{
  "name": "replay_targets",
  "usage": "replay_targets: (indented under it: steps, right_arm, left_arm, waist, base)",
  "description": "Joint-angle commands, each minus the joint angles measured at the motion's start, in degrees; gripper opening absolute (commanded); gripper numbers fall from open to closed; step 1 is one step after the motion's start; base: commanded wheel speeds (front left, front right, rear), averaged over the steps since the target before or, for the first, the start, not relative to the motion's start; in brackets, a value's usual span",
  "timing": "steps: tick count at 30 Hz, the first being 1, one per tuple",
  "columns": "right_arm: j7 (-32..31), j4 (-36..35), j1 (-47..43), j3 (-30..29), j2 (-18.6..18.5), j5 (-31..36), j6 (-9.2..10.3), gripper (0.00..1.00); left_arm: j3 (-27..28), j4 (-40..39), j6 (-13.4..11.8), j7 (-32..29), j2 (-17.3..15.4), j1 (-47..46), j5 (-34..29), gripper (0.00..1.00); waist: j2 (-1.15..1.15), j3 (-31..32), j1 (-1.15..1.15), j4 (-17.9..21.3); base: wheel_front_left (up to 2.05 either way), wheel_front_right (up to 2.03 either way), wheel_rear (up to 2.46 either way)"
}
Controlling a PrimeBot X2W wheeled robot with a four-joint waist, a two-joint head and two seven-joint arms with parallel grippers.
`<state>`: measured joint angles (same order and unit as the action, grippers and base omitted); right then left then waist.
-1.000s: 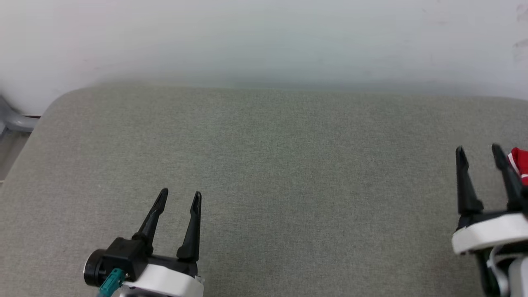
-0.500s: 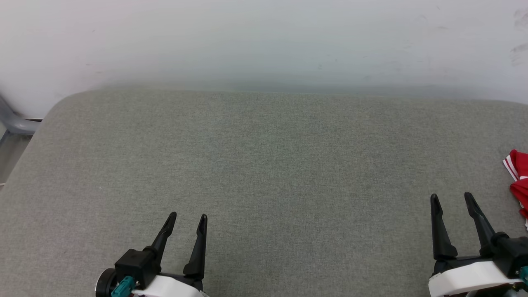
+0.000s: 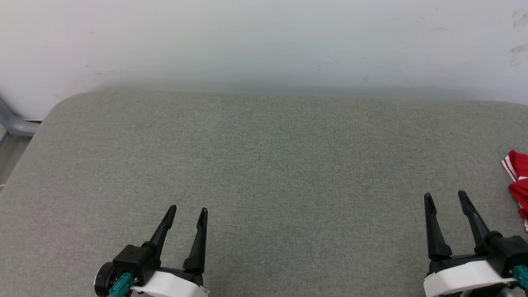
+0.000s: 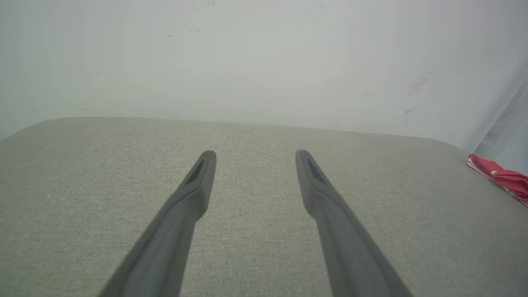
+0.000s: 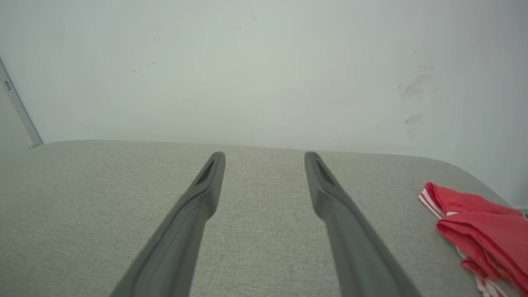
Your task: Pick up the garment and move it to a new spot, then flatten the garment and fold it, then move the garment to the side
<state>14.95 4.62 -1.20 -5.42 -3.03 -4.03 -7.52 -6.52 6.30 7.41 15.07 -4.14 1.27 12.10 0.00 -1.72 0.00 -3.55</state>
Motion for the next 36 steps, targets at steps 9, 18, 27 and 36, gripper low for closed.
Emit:
replay_targets:
  steps: [9, 18, 27, 36]
  right_arm:
    - [0.3, -0.4, 0.2, 0.1, 0.3, -0.4, 0.07, 1.0]
    - [0.3, -0.3, 0.2, 0.3, 0.3, -0.9, 0.06, 1.0]
    - [0.3, 0.0, 0.4, 0.4, 0.3, -1.2, 0.06, 1.0]
    - [-1.1, 2.2, 0.3, 0.1, 0.0, -4.2, 0.0, 0.0]
  left_arm:
    - [-0.4, -0.8, 0.1, 0.1, -0.5, 0.2, 0.2, 1.0]
    - [-0.3, -1.1, 0.1, 0.1, -0.5, 0.5, -0.7, 1.0]
    - [0.0, -0.8, 0.1, 0.1, -0.4, 0.5, -0.9, 1.0]
    - [-0.2, 0.4, -0.1, -0.4, -0.3, 1.1, 2.5, 0.0]
  waist:
    - [0.0, 0.2, 0.0, 0.0]
    - [0.0, 0.2, 0.0, 0.1]
    - [0.0, 0.4, 0.0, 0.0]
    - [0.0, 0.6, 0.0, 0.1]
  base:
    - [0.0, 0.0, 0.0]
    - [0.0, 0.0, 0.0]
    - [0.0, 0.0, 0.0]
    - [0.0, 0.0, 0.0]
